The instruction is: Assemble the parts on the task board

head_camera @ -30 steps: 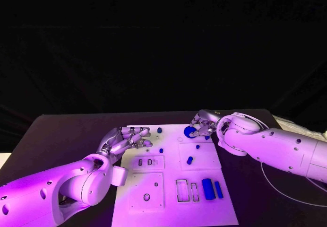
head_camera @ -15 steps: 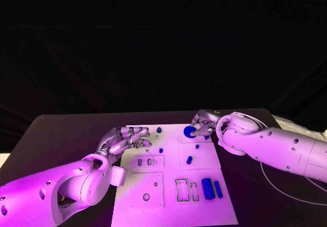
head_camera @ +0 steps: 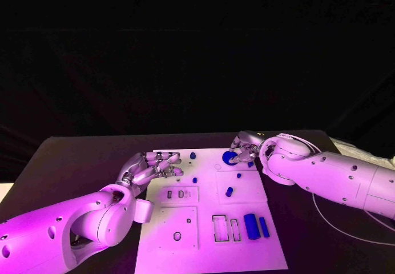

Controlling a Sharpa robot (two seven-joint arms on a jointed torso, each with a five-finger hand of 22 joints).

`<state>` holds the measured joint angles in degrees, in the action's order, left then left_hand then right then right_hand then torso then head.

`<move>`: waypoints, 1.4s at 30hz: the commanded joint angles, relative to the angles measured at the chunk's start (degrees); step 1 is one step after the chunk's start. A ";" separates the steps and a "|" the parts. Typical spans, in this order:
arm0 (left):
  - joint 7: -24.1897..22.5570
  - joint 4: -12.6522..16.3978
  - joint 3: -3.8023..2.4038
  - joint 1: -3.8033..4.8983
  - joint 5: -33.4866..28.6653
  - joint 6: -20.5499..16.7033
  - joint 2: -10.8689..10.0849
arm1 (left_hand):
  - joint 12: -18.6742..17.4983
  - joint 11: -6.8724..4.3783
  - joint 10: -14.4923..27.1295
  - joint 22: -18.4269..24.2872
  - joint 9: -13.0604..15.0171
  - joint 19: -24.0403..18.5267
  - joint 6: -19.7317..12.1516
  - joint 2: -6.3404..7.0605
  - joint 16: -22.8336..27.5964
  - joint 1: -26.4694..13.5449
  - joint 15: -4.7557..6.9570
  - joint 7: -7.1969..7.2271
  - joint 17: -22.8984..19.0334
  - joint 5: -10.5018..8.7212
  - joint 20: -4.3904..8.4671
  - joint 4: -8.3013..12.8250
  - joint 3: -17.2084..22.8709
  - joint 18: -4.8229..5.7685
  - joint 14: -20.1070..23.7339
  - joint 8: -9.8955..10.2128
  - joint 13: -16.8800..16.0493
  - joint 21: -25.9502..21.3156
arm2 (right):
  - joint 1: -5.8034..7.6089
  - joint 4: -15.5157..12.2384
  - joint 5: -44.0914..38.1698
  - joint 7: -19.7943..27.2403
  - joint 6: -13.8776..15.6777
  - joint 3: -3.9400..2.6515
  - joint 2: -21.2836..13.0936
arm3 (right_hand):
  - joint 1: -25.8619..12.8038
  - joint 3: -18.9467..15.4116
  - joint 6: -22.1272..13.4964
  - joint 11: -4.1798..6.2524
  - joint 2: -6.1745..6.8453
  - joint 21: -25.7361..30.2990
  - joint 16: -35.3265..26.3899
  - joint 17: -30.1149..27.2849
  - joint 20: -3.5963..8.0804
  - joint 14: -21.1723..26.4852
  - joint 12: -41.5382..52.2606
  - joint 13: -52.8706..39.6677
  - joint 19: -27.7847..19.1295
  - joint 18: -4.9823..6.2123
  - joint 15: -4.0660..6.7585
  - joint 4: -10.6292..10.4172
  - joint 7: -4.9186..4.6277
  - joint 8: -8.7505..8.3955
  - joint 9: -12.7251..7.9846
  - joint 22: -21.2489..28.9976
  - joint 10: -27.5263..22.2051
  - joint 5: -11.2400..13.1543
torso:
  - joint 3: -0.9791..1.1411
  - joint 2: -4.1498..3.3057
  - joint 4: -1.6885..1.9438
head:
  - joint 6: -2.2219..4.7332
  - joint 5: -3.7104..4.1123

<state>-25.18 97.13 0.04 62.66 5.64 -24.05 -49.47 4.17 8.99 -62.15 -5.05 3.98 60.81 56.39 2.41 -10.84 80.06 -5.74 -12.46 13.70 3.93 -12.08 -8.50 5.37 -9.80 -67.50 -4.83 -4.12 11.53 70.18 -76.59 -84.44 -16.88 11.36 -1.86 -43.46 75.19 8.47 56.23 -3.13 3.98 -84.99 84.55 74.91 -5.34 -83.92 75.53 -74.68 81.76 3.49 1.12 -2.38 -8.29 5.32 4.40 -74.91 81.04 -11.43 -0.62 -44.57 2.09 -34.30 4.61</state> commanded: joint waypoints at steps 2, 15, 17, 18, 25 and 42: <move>-0.57 0.14 -0.04 0.02 -0.08 1.19 0.09 | -0.30 0.30 0.11 0.10 -0.05 0.40 -0.03 -0.51 0.32 0.01 -0.20 -0.32 0.12 -0.19 0.01 0.47 -0.01 -0.58 0.19 0.26 -0.02 -0.35 | -0.38 0.15 -1.20 -0.48 -2.19 0.21 0.11 | 0.58 0.48 1.53 0.07 -1.33 -0.48 0.50 5.08 0.01 -4.19 0.84 -0.93 0.57 -0.78 -0.07 -0.10 0.22 0.84 0.28 -2.91 0.77 1.68 | 0.03 0.01 -0.03 | -0.06 0.00; -0.68 0.17 -0.05 0.02 -0.59 1.50 -0.11 | -0.40 0.40 0.27 0.22 -0.05 0.43 -0.15 -0.50 0.54 -0.43 -0.29 -0.42 0.37 -0.23 -0.06 0.46 -0.38 -0.57 0.26 0.45 -0.02 -0.59 | -0.59 -1.18 -2.61 0.38 4.24 0.21 -0.02 | 4.30 6.29 6.21 1.41 -4.34 -0.75 0.53 5.20 0.94 -4.16 0.92 -1.72 0.79 -0.88 1.02 2.55 1.77 2.81 0.85 -3.51 0.89 3.79 | 0.07 -0.01 -0.05 | -0.05 -0.03; -0.74 0.14 -0.05 0.02 -0.78 1.62 -0.14 | -0.42 0.42 0.33 0.26 -0.05 0.44 -0.20 -0.46 0.62 -0.53 -0.32 -0.43 0.43 -0.24 -0.08 0.48 -0.50 -0.57 0.31 0.51 -0.02 -0.65 | -0.60 -1.74 -2.32 0.82 5.32 0.21 -0.02 | 4.10 6.63 6.47 1.49 -4.27 -0.76 0.50 5.14 1.01 -4.15 0.87 -1.72 0.79 -0.88 1.09 2.61 1.86 2.86 0.87 -3.52 0.89 3.74 | 0.09 -0.02 -0.05 | 0.02 -0.02; -0.80 0.13 -0.05 0.02 -0.86 1.69 -0.16 | -0.44 0.44 0.38 0.29 -0.05 0.45 -0.24 -0.40 0.68 -0.66 -0.33 -0.45 0.49 -0.24 -0.10 0.48 -0.64 -0.56 0.34 0.56 -0.02 -0.71 | -0.60 -2.07 -2.19 1.02 5.82 0.21 -0.01 | 3.89 6.75 6.57 1.52 -4.16 -0.75 0.48 5.12 1.05 -4.14 0.81 -1.69 0.77 -0.88 1.13 2.60 1.89 2.85 0.87 -3.50 0.88 3.78 | 0.12 -0.01 -0.02 | 0.02 0.01; -1.05 0.21 -0.05 0.04 -1.09 1.99 -0.34 | -0.45 0.52 0.58 0.44 -0.02 0.53 -0.35 -0.11 1.01 -1.41 -0.43 -0.50 0.84 -0.25 -0.20 0.45 -1.52 -0.57 0.45 0.72 -0.04 -1.02 | -0.32 -5.71 -2.76 0.95 8.71 0.19 -0.15 | 1.96 7.63 6.77 1.62 -3.63 -0.76 0.44 5.10 1.23 -4.13 0.57 -1.72 0.76 -0.89 1.25 2.03 1.99 2.45 0.73 -3.55 0.91 3.74 | 0.08 0.01 0.11 | -0.10 -0.08; -1.18 -0.10 -0.06 0.06 -3.63 2.07 -0.57 | -0.43 0.52 0.66 0.53 0.00 0.56 -0.34 -0.22 1.20 -1.80 -0.47 -0.46 1.04 -0.21 -0.25 0.39 -1.90 -0.58 0.51 0.75 -0.06 -1.20 | 0.18 -7.13 -5.11 0.03 8.29 0.34 5.86 | 0.21 8.63 6.59 1.55 -2.66 -0.84 0.43 5.15 1.27 -4.15 0.52 -1.98 0.88 -0.94 1.23 1.55 1.87 1.67 0.46 -3.77 1.10 2.18 | -0.22 -0.08 0.45 | -0.06 -1.05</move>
<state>-25.47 97.01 0.03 62.68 3.79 -23.13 -50.06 3.95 9.41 -61.73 -4.59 3.98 61.02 56.18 2.12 -9.76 78.82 -5.94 -12.67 14.69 3.93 -12.29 -8.04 3.80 -9.80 -67.29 -4.27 -4.12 10.53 70.42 -84.02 -87.69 -16.56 19.69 -1.56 -37.90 75.82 15.93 59.37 -1.80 1.22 -85.61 84.78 74.94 -4.51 -83.93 76.27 -75.00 82.58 3.50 1.96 0.15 -7.77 6.65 1.36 -74.93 82.16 -9.00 -0.74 -44.62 2.44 -34.34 3.75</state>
